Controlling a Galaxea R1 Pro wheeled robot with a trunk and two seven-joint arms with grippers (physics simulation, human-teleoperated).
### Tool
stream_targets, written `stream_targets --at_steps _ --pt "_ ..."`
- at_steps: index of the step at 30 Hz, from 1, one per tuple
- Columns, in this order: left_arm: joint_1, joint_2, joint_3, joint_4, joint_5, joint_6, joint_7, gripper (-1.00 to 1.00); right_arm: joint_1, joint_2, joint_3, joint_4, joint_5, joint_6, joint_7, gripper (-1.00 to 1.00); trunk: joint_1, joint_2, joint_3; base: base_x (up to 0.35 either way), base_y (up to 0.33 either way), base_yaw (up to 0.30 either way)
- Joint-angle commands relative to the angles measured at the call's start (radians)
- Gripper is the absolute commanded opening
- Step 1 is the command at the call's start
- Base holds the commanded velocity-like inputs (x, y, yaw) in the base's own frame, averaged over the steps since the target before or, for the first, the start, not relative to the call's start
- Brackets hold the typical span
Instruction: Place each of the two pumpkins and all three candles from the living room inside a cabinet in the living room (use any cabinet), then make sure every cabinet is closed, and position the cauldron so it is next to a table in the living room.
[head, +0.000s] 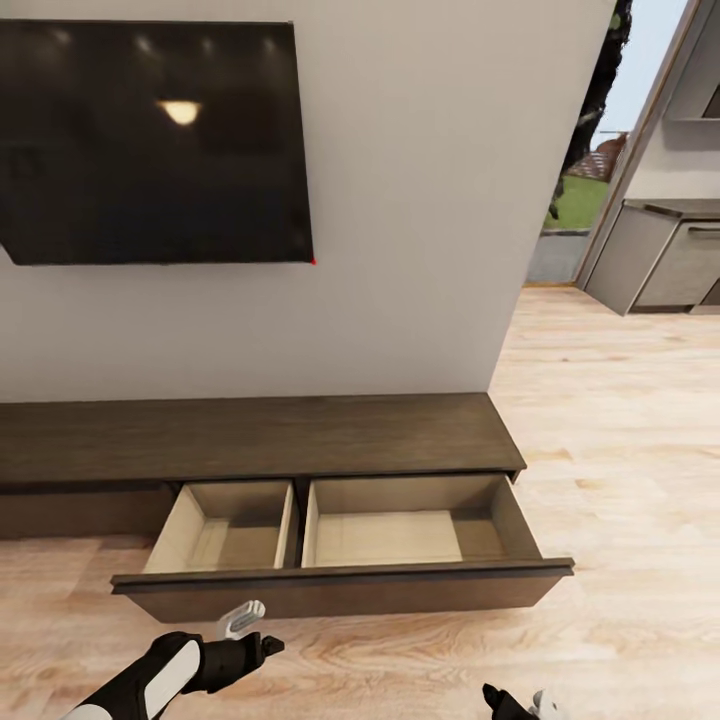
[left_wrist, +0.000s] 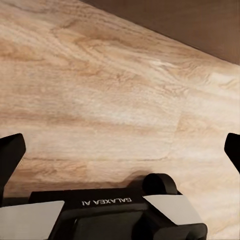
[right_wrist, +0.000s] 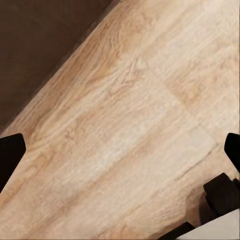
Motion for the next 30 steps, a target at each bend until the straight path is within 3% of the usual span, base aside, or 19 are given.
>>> stream_targets --at_steps 1,8,13,21,26,30 --pt "-0.001 0.000 -0.004 -0.001 0.003 -0.001 0.003 1.00 -0.001 0.000 0.010 0.001 -0.010 -0.010 -0.008 1.00 -0.004 0.007 0.002 0.000 0.000 0.000" --pt "0.000 0.000 -0.004 -0.001 0.003 -0.007 0.015 1.00 -0.001 0.000 0.012 0.001 -0.010 -0.019 -0.065 1.00 -0.031 0.056 0.024 0.000 0.000 0.000" --pt "-0.001 -0.003 -0.004 -0.001 0.004 -0.010 0.131 1.00 -0.001 0.005 0.014 -0.011 -0.010 -0.022 -0.153 1.00 -0.050 0.091 0.040 0.000 0.000 0.000" --pt "-0.001 -0.031 -0.003 0.000 0.005 -0.080 0.325 1.00 -0.001 0.009 0.013 -0.017 -0.013 -0.024 -0.173 1.00 -0.081 0.147 0.065 0.000 0.000 0.000" --pt "-0.001 -0.034 -0.001 0.000 0.007 -0.087 0.359 1.00 -0.001 0.009 0.012 -0.018 -0.014 -0.025 -0.174 1.00 -0.100 0.182 0.081 0.000 0.000 0.000" --pt "0.000 -0.034 0.022 0.000 0.006 -0.094 0.384 1.00 -0.001 0.009 0.012 -0.018 -0.012 -0.023 -0.174 1.00 -0.115 0.210 0.093 0.000 0.000 0.000"
